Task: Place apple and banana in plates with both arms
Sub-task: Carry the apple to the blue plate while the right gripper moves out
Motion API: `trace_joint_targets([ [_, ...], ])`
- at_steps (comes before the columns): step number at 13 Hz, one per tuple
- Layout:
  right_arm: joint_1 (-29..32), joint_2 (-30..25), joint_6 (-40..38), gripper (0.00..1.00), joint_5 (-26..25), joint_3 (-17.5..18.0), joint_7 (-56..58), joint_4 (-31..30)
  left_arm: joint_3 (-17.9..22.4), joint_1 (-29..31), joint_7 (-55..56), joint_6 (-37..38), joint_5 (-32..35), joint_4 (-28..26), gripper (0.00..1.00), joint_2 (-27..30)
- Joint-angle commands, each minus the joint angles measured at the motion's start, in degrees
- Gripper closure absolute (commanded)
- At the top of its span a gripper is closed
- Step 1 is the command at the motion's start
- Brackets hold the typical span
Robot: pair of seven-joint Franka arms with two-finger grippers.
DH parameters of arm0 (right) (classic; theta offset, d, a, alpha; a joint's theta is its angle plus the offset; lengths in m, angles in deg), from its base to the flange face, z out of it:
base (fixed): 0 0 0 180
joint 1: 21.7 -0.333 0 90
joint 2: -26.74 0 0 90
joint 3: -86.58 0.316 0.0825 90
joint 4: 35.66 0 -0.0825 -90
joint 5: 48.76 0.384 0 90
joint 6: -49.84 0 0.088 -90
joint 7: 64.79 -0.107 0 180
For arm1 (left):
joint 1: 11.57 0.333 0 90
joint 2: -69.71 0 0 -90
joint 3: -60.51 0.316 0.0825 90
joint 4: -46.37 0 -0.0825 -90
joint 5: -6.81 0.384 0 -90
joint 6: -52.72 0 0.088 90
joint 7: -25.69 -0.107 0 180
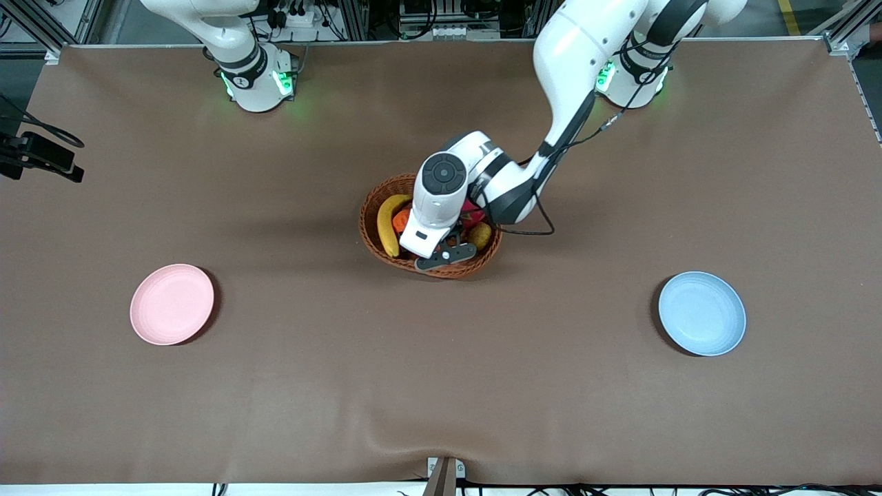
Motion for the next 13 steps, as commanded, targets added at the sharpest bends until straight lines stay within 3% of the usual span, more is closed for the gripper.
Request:
trace_joint_targets([
  [1, 0.27, 0.11, -0.27, 0.00, -0.29, 0.57, -0.81, 0.49, -0.06, 3.07, 0.60, 7.99, 1.23, -1.39, 1.00, 8.81],
  [6, -2.26, 1.25, -0.35, 0.00, -0.03, 0.83, -0.90, 0.49, -0.14, 10.45, -6.14, 16.80, 0.70, -1.39, 1.00, 17.61],
  [13, -12.20, 12.05, 3.49, 0.00, -0.03, 0.83, -0.90, 0.49, -0.67, 23.01, -25.91, 22.43, 0.09, -1.74, 1.00, 22.81],
])
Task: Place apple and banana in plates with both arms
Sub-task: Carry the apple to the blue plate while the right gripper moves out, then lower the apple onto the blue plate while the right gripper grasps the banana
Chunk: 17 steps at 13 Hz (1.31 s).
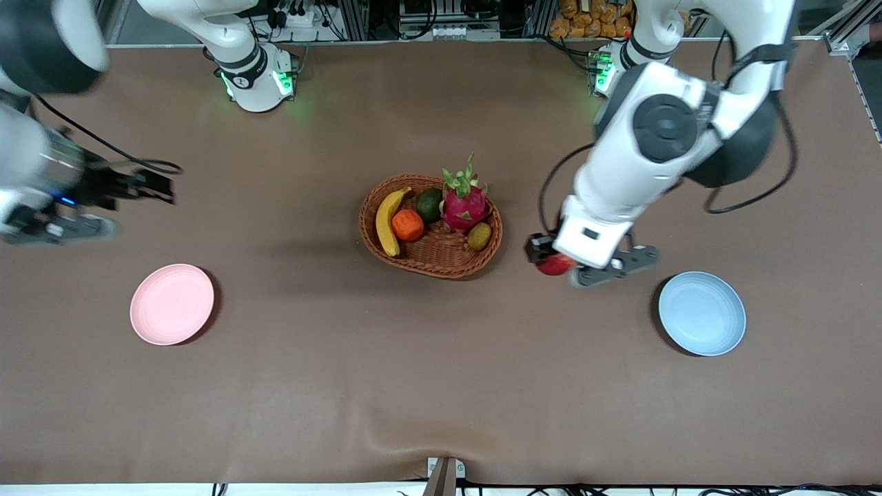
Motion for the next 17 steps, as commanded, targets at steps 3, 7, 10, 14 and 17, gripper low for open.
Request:
trace_joint_targets([
  [3, -3.94, 7.48, 6.54, 0.00, -0.17, -0.39, -0.49, 1.04, -0.98, 7.14, -11.50, 1.95, -0.15, -1.98, 1.00, 2.80],
  [7, -9.46, 12.05, 10.33, 0.00, -0.86, -0.39, -0.31, 1.04, -0.98, 11.54, -17.93, 2.65, -0.15, -3.38, 1.00, 2.71],
  [10, -14.30, 16.97, 15.25, 0.00, -0.69, -0.39, -4.93, 1.04, -0.89, 13.83, -21.88, 2.57, -0.15, -4.18, 1.00, 2.19],
  [14, -21.68, 24.52, 18.77, 0.00, -0.61, -0.39, -26.45, 4.28, -0.89, 15.50, -24.53, 1.95, -0.15, -6.46, 1.00, 1.92],
  [17, -24.68, 27.53, 23.51, 0.00, -0.61, -0.39, -32.64, 7.28, -0.80, 16.29, -24.54, 0.73, -0.06, -7.60, 1.00, -0.09],
])
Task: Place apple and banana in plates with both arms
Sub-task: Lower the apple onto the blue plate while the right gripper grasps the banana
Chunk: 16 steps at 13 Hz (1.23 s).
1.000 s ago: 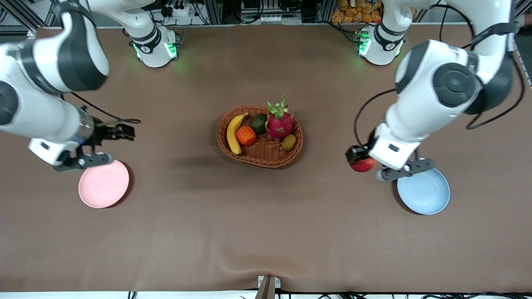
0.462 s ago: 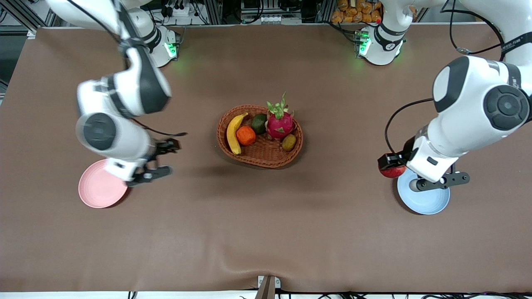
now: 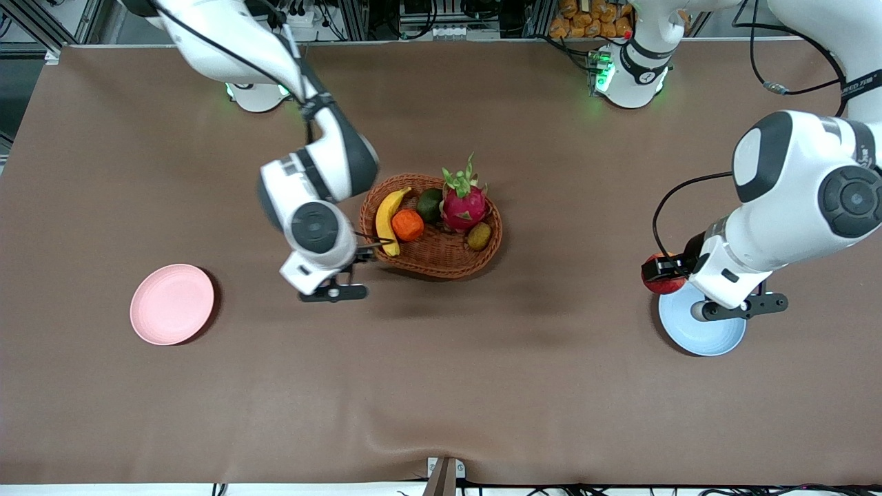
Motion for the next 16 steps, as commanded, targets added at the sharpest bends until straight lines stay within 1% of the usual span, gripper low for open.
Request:
trace_joint_targets([
  [1, -1.87, 2.93, 2.43, 0.00, -0.55, -0.50, -4.21, 4.21, -0.35, 1.02, -0.86, -2.58, 0.31, -2.33, 1.00, -1.17],
  [4, -4.77, 4.60, 2.97, 0.00, -0.20, -0.58, -6.13, 3.86, -0.35, 3.22, -1.82, -12.22, 1.11, -9.69, 1.00, -1.70],
  [5, -5.56, 4.87, 2.88, 0.00, -0.11, -0.50, -6.67, 3.42, -0.09, 3.83, -3.83, -14.17, 1.89, -10.94, 1.00, -2.05],
  [6, -6.87, 5.39, 2.71, 0.00, -0.20, -0.49, -6.76, 3.24, -0.17, 6.19, -6.46, -15.41, 2.68, -11.21, 1.00, -3.01],
  [8, -8.29, 6.01, 2.44, 0.00, -0.20, -0.58, -6.76, 2.46, -0.17, 8.05, -10.95, -15.86, 2.69, -11.30, 1.00, -4.42],
  [10, -8.47, 5.92, 2.70, 0.00, -0.81, -0.58, -6.67, -0.09, -0.17, 10.59, -15.25, -16.74, 2.69, -11.30, 1.00, -5.65],
  [13, -8.56, 6.01, 2.62, 0.00, -0.81, -0.58, -7.20, -0.80, -0.26, 13.15, -21.15, -19.46, 2.69, -11.30, 1.00, -7.67],
  [14, -8.56, 6.01, 2.71, 0.03, -0.81, -0.58, -8.59, -0.80, -0.26, 13.68, -22.99, -20.25, 2.69, -11.39, 1.00, -8.11],
  [15, -8.91, 6.10, 2.88, 0.14, -0.90, -0.58, -9.65, -0.71, -0.26, 14.46, -25.19, -20.95, 2.69, -11.39, 1.00, -8.99],
  [16, -9.08, 6.19, 2.88, 0.21, -0.90, -0.58, -10.10, -0.71, -0.26, 15.17, -27.38, -22.01, 2.69, -11.30, 1.00, -10.13],
])
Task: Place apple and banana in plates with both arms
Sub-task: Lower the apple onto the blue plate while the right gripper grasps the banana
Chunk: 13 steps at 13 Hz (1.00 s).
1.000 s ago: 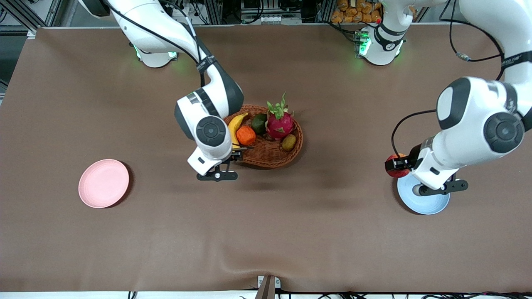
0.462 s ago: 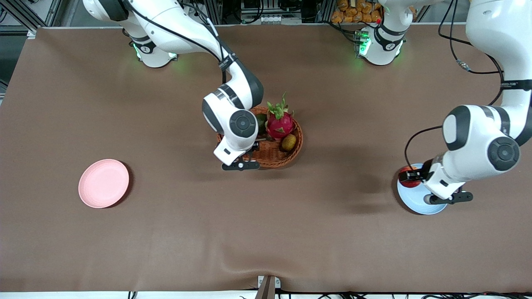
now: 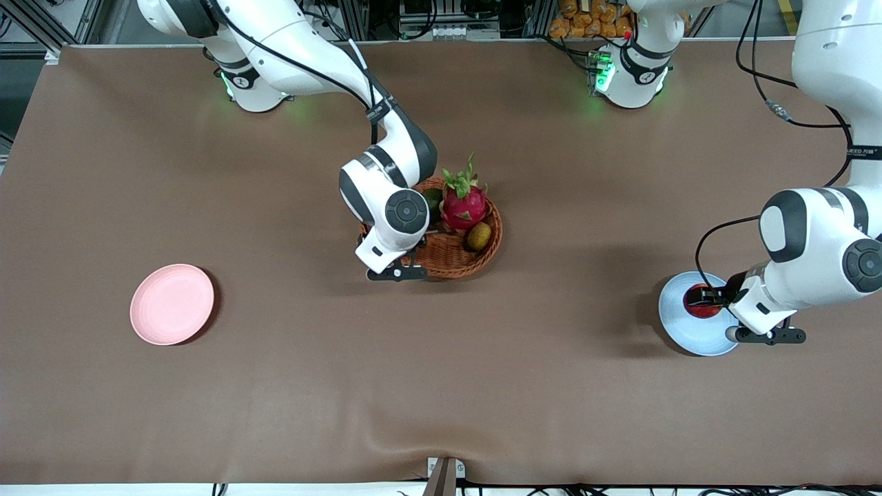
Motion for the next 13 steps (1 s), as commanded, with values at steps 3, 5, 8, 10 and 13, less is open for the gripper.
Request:
trace_joint_targets([
  [3, -0.77, -0.12, 0.23, 0.30, -0.88, -0.08, -2.45, -0.34, -0.60, 3.16, -7.28, -4.67, 0.91, -0.16, 1.00, -4.14],
  [5, -0.77, -0.12, 0.23, 0.37, -0.79, -0.08, -2.45, -0.25, -0.60, 4.04, -9.65, -5.90, 0.91, 0.10, 1.00, -5.55],
  [8, -0.77, -0.12, 0.06, 0.57, -0.79, -0.08, -2.36, -0.16, -0.60, 4.05, -9.75, -6.17, 0.29, 0.28, 0.01, -6.00],
  [10, -0.77, -0.29, -0.29, 0.74, -0.79, -0.08, -2.28, 0.10, -0.69, 3.78, -9.66, -5.73, 0.21, 0.19, 0.00, -4.77],
  [13, -0.95, -0.64, -0.38, 0.89, -0.97, -0.08, -2.01, 0.28, -1.39, 3.43, -9.14, -1.18, 0.03, 0.54, 0.00, 1.71],
])
